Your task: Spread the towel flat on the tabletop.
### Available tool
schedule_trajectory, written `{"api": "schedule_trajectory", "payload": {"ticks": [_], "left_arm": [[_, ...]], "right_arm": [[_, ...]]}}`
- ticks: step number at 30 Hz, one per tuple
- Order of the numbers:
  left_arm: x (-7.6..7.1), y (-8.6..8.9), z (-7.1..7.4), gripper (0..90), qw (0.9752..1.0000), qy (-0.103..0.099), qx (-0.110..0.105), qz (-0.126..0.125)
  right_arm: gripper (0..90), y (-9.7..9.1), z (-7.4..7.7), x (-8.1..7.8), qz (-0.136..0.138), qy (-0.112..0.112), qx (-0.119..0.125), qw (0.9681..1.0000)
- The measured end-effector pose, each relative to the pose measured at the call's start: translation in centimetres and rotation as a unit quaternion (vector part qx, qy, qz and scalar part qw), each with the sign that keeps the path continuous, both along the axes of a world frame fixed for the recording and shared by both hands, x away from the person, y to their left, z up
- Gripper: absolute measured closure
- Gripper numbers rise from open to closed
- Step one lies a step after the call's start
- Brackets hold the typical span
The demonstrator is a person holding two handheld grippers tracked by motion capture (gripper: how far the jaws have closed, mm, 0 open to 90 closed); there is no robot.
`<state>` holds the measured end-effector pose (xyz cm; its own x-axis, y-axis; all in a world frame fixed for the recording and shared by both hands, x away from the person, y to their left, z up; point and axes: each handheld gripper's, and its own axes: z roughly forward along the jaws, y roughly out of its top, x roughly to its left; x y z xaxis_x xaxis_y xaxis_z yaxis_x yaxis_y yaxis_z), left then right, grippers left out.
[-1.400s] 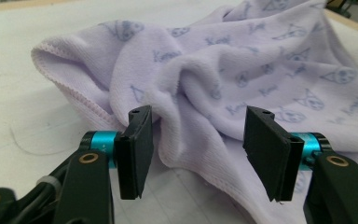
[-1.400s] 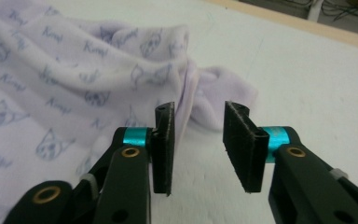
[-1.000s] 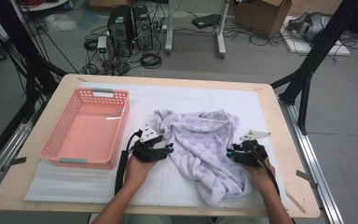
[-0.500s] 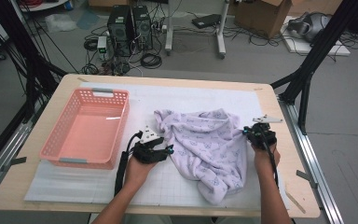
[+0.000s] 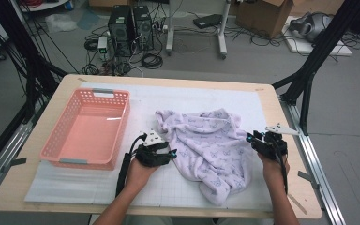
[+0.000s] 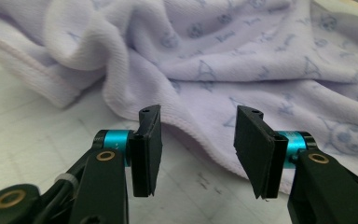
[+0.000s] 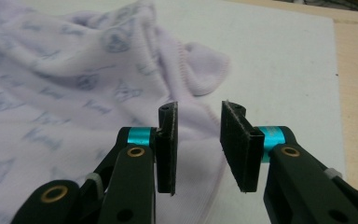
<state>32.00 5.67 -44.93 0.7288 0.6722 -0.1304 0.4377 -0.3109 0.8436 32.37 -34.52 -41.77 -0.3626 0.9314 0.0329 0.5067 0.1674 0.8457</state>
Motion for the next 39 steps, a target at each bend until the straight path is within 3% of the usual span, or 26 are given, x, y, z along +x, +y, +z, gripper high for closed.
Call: {"api": "schedule_trajectory", "payload": {"ticks": [2,5,6,12,14,15,16,17,18,21,22,24,25,26,27,28,29,30,31,33,35,36,37,38,39], "left_arm": [[-0.1,-0.7,0.0,48.5,0.9999,0.004,0.006,-0.014],[-0.3,-2.5,-0.1,45.4,0.9987,0.000,0.037,-0.036],[-0.3,-2.5,-0.1,44.3,0.9987,0.000,0.037,-0.036],[-0.7,-5.0,-0.2,43.6,0.9942,-0.029,0.092,-0.046],[-0.8,-5.1,-0.1,53.8,0.9942,-0.031,0.094,-0.043],[-0.9,-5.2,0.0,69.1,0.9934,-0.036,0.100,-0.044],[-1.1,-5.4,0.2,69.1,0.9903,-0.052,0.122,-0.043],[-1.1,-5.4,0.2,85.2,0.9889,-0.058,0.131,-0.037],[-1.1,-5.4,0.2,85.8,0.9889,-0.058,0.131,-0.037],[-0.2,-3.9,0.5,86.6,0.9944,-0.031,0.101,-0.005],[-0.2,-3.9,0.5,86.7,0.9944,-0.031,0.101,-0.005],[0.5,-2.4,0.8,86.8,0.9948,-0.031,0.093,0.026],[0.5,-2.4,0.8,86.8,0.9948,-0.031,0.093,0.026],[1.4,-0.9,0.9,86.9,0.9947,-0.031,0.076,0.062],[1.9,-0.1,0.9,86.9,0.9937,-0.024,0.061,0.091],[1.9,-0.1,0.9,86.9,0.9937,-0.024,0.061,0.091],[2.6,1.3,0.8,86.9,0.9890,-0.028,0.053,0.135],[2.6,1.3,0.8,87.0,0.9890,-0.028,0.053,0.135],[3.0,2.3,0.7,86.9,0.9848,-0.031,0.040,0.166],[3.0,2.5,0.7,86.6,0.9840,-0.032,0.039,0.170],[2.7,2.6,0.8,81.4,0.9857,-0.038,0.034,0.161],[2.7,2.6,0.8,70.8,0.9857,-0.038,0.034,0.161],[2.5,2.5,0.9,59.9,0.9877,-0.036,0.026,0.150],[2.0,2.3,1.2,55.3,0.9915,-0.029,0.020,0.125],[2.0,2.3,1.2,51.2,0.9915,-0.029,0.020,0.125]], "right_arm": [[66.4,-0.2,-0.1,-1.8,0.016,-0.005,0.001,0.9999],[66.2,-0.5,-0.5,-3.2,0.024,-0.007,0.006,0.9997],[66.2,-0.7,-0.5,-3.6,0.027,-0.007,0.005,0.9996],[64.1,-0.9,-0.1,-4.5,0.036,-0.014,0.011,0.9992],[63.1,-0.8,-0.1,-4.5,0.039,-0.014,0.012,0.9991],[62.8,-0.7,-0.1,-4.5,0.040,-0.015,0.010,0.9990],[62.8,-0.7,-0.1,-4.5,0.040,-0.015,0.010,0.9990],[62.5,-0.6,-0.2,-4.4,0.040,-0.011,0.016,0.9990],[62.5,-0.6,-0.3,-4.3,0.043,-0.012,0.015,0.9989],[62.5,-0.4,-0.4,-4.3,0.049,-0.008,0.016,0.9987],[62.5,-0.4,-0.4,-4.3,0.049,-0.008,0.016,0.9987],[62.4,-0.5,-0.5,-4.2,0.049,-0.007,0.019,0.9986],[62.4,-0.5,-0.6,-4.2,0.049,-0.006,0.018,0.9986],[62.4,-0.4,-0.6,-4.2,0.048,-0.005,0.019,0.9987],[62.4,-0.4,-0.6,-4.2,0.049,-0.003,0.017,0.9987],[62.4,-0.3,-0.7,-4.2,0.050,-0.003,0.016,0.9986],[62.5,-0.1,-0.8,-4.2,0.050,0.002,0.017,0.9986],[62.4,-0.1,-0.8,-4.1,0.050,0.001,0.015,0.9986],[62.4,0.1,-1.0,-4.0,0.051,0.004,0.018,0.9985],[62.4,0.4,-1.1,-3.9,0.054,0.006,0.015,0.9984],[62.3,0.7,-1.3,-3.9,0.055,0.010,0.011,0.9984],[62.2,0.7,-1.3,-3.8,0.057,0.011,0.009,0.9983],[62.0,0.9,-1.4,-3.7,0.058,0.013,0.009,0.9982],[61.9,0.9,-1.4,-3.7,0.058,0.015,0.007,0.9982],[61.5,1.0,-1.5,-3.6,0.059,0.015,0.007,0.9981]]}}
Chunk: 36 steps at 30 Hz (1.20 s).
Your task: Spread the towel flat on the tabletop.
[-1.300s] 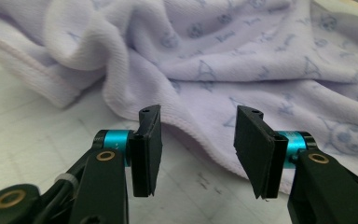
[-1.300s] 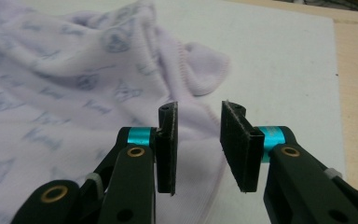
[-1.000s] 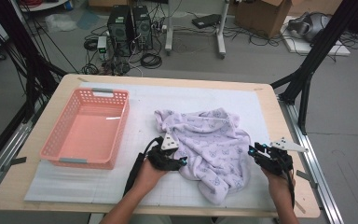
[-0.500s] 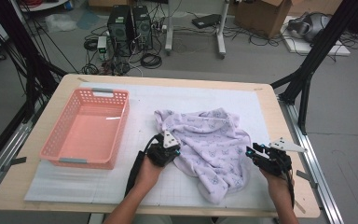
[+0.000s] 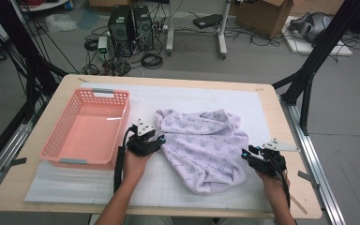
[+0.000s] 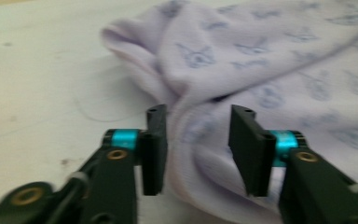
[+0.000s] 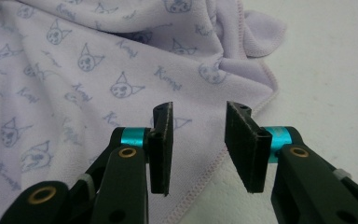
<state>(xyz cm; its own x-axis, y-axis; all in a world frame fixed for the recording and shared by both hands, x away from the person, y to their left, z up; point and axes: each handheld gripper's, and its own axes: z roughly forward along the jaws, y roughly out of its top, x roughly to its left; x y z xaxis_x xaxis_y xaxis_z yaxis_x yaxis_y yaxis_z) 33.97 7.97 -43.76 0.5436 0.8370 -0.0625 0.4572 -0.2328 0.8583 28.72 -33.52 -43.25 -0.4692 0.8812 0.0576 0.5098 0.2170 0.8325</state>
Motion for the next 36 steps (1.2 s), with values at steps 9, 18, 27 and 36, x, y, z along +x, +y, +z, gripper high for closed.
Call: {"api": "schedule_trajectory", "payload": {"ticks": [9,18,27,36], "left_arm": [[-2.4,-0.9,-0.3,43.8,0.9967,0.024,-0.018,-0.076],[-3.3,-3.8,-1.1,75.0,0.9930,0.002,0.070,-0.095],[-3.2,-0.9,1.4,84.3,0.9979,-0.026,0.033,-0.050],[1.7,-1.8,1.0,84.7,0.9995,-0.025,0.018,-0.005]], "right_arm": [[56.0,0.8,-0.6,0.3,0.016,0.031,-0.003,0.9994],[61.3,4.5,-1.5,0.7,0.088,0.063,-0.039,0.9933],[88.9,4.7,-1.0,2.4,0.101,0.033,-0.077,0.9913],[89.0,4.3,0.4,8.5,0.006,-0.006,-0.106,0.9944]]}}
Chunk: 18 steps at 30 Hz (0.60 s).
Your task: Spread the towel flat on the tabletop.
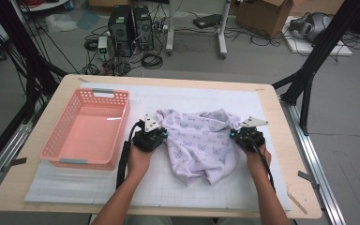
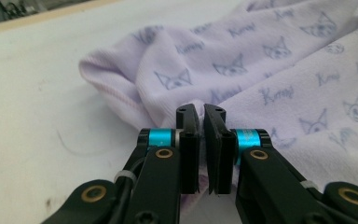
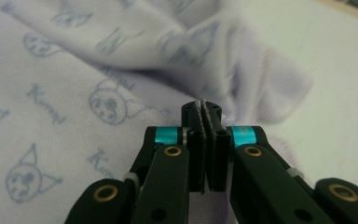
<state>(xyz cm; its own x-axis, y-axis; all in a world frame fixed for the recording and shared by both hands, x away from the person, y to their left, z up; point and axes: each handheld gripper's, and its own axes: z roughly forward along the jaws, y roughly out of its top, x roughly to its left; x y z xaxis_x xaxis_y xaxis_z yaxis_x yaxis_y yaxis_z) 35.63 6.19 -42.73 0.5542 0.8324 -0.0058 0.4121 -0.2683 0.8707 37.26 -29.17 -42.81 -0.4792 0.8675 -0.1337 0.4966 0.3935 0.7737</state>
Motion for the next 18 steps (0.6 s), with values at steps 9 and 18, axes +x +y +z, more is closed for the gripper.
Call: {"api": "schedule_trajectory", "payload": {"ticks": [9,18], "left_arm": [[0.3,-0.2,-0.5,60.3,0.9982,0.000,-0.060,-0.010],[-3.0,0.8,-0.2,52.9,0.9963,-0.021,-0.054,-0.064]], "right_arm": [[81.5,-0.4,0.5,0.5,-0.050,-0.023,0.021,0.9983],[62.6,-3.0,1.9,-6.0,-0.034,-0.043,0.092,0.9943]]}}
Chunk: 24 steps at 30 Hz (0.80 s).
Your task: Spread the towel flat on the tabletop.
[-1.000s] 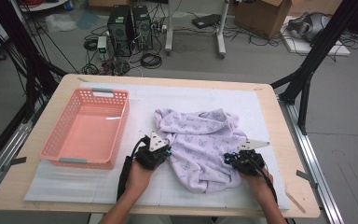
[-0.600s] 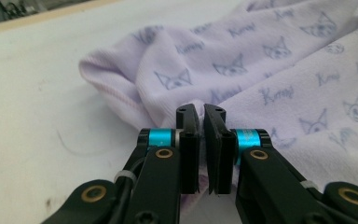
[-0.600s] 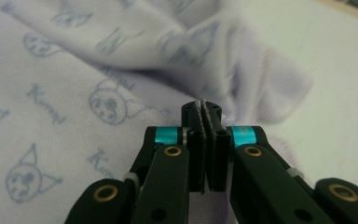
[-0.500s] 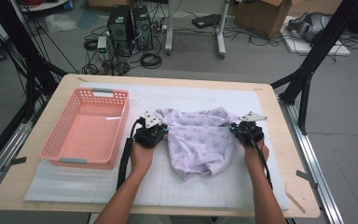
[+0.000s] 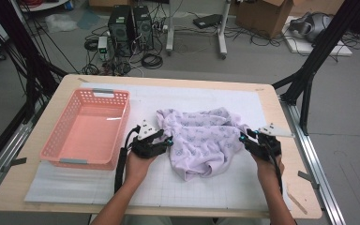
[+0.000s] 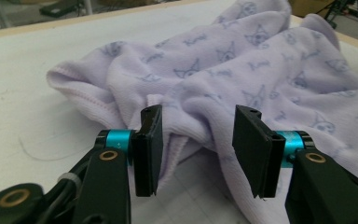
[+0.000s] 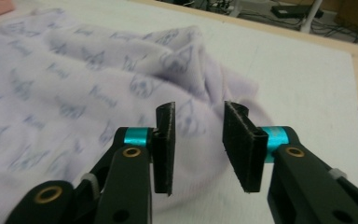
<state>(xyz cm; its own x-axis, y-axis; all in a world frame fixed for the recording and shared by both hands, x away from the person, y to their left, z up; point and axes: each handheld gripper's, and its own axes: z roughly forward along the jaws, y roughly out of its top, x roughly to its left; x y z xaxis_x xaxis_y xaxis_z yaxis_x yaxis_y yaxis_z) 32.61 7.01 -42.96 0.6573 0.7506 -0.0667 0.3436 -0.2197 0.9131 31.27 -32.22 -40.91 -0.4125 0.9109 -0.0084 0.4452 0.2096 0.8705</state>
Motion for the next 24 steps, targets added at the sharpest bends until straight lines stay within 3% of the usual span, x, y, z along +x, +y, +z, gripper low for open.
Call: {"api": "schedule_trajectory", "payload": {"ticks": [3,4,5,7,10,15,19,20,22,24], "left_arm": [[-0.8,0.2,-0.2,53.0,0.9999,-0.004,0.006,-0.010],[-0.8,0.2,-0.2,53.0,0.9999,-0.004,0.006,-0.010],[-1.2,0.4,-0.6,53.2,0.9999,0.000,0.004,-0.009],[-1.3,0.5,-0.7,53.5,0.9999,0.001,0.005,-0.009],[-1.6,0.7,-1.0,55.0,0.9999,0.008,0.002,-0.009],[-2.0,1.3,-1.3,62.8,0.9998,0.018,0.000,-0.007],[-2.1,1.3,-1.4,70.4,0.9996,0.026,-0.001,-0.010],[-2.1,1.3,-1.4,73.2,0.9996,0.025,0.001,-0.013],[-2.2,1.2,-1.4,73.5,0.9996,0.024,0.002,-0.015],[-2.2,1.2,-1.4,72.6,0.9996,0.025,0.002,-0.016]], "right_arm": [[59.0,-0.6,-1.0,-2.1,0.009,0.021,0.005,0.9997],[59.0,-0.6,-1.0,-2.1,0.009,0.021,0.005,0.9997],[57.5,-0.6,-1.8,-3.3,0.015,0.042,0.004,0.9990],[56.1,-0.3,-2.6,-4.2,0.025,0.058,-0.008,0.9980],[55.2,0.5,-3.0,-4.8,0.036,0.080,-0.007,0.9961],[53.9,3.3,-3.6,-5.5,0.083,0.104,0.016,0.9910],[55.0,5.2,-3.8,-5.3,0.102,0.103,0.008,0.9894],[65.6,6.0,-4.1,-5.0,0.101,0.093,-0.030,0.9900],[81.7,6.0,-3.8,-4.8,0.103,0.090,-0.053,0.9892],[83.8,5.6,-3.7,-4.6,0.105,0.092,-0.058,0.9886]]}}
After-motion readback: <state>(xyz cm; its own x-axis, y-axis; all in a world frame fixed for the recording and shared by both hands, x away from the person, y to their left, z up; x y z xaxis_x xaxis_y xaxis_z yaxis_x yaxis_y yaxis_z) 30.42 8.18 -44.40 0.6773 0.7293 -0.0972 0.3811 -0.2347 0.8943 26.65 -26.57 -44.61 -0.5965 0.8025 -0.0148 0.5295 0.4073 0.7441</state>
